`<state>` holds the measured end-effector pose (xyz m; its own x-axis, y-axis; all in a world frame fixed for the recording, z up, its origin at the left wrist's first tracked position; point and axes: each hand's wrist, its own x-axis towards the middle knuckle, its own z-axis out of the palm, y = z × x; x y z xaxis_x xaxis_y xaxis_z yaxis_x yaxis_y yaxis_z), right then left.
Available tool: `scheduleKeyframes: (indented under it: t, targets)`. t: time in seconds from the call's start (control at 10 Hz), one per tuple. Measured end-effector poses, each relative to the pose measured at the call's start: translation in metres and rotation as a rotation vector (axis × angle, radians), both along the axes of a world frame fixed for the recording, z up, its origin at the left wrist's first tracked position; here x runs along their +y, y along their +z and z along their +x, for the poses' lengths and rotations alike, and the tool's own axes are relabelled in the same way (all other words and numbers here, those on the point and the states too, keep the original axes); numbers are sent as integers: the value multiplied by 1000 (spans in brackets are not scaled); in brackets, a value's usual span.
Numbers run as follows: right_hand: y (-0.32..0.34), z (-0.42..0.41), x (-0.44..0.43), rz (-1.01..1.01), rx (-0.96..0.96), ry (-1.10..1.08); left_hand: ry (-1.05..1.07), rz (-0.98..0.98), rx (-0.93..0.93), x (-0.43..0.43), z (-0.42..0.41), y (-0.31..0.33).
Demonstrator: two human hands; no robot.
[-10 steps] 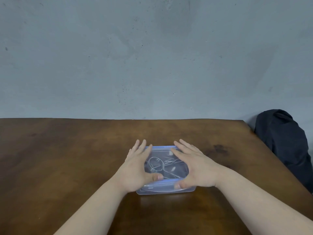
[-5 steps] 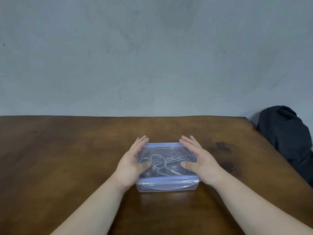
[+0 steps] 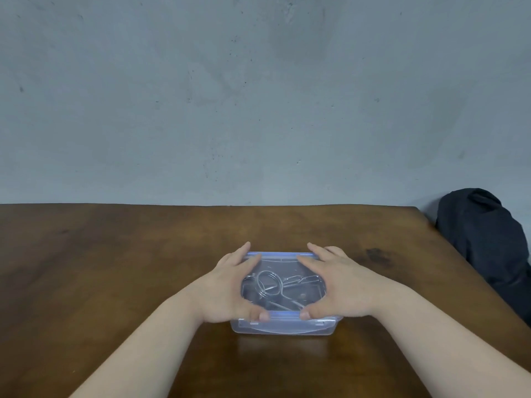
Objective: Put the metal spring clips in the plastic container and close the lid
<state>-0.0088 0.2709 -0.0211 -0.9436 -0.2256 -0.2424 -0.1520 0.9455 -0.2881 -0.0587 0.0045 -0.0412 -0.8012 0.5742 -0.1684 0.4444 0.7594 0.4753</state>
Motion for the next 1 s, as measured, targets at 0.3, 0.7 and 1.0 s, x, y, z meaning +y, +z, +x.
scheduleKeyframes:
  t: [0.3, 0.7, 1.0]
  targets:
    - [-10, 12, -11, 90, 25, 27, -61, -163, 40, 0, 5, 6]
    - [-8, 13, -13, 159, 6, 60, -111, -301, 171, 3, 3, 1]
    - [4, 25, -16, 293, 270, 235, 8, 84, -68, -4, 0, 18]
